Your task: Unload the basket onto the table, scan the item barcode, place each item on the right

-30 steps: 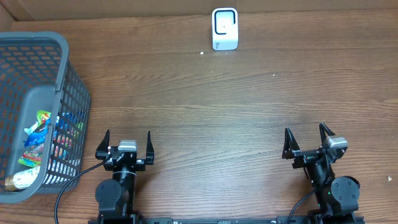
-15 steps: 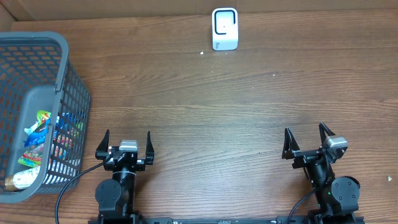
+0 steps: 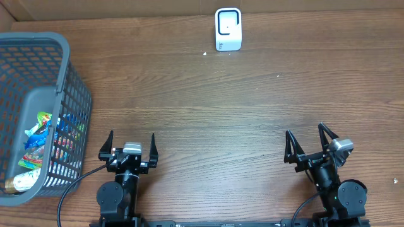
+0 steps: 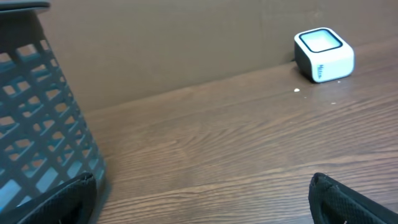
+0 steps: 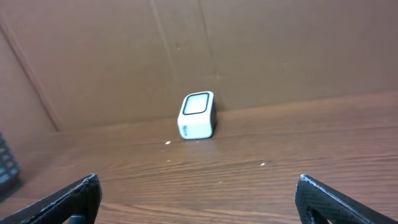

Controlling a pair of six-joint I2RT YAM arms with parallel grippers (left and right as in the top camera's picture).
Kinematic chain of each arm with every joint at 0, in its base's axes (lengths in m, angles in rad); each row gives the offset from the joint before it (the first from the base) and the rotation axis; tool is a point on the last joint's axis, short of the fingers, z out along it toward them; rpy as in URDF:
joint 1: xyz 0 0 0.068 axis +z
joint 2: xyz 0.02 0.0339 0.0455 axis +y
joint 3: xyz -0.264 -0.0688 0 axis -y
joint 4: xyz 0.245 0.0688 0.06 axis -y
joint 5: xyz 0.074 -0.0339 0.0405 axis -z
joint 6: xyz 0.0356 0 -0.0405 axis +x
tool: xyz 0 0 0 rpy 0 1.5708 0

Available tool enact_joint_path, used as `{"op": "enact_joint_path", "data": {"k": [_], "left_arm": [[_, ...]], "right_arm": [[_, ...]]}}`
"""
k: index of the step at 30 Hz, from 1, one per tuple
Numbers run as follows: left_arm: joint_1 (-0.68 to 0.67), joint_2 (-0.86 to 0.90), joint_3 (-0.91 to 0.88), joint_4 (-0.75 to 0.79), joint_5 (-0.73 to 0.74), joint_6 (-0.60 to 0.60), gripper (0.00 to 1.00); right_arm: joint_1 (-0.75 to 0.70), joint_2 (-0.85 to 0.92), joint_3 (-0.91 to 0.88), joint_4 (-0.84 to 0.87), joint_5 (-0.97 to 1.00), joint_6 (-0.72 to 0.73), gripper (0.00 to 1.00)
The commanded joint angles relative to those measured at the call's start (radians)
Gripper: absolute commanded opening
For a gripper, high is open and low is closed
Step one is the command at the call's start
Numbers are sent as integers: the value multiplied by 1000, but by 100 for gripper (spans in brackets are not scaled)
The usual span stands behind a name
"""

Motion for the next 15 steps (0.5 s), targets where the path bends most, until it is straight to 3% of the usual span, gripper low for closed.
{"op": "enact_joint_path", "data": {"k": [1, 9, 15], "left_arm": [[-1, -10, 66, -38, 34, -38, 100], [-1, 112, 325, -207, 37, -43, 100], [-1, 330, 596, -303, 48, -195, 100]], "right_arm": [[3, -7, 50, -3, -56, 31, 100], [3, 101, 225, -76, -99, -11, 100], [3, 282, 457, -196, -153, -85, 100]]}}
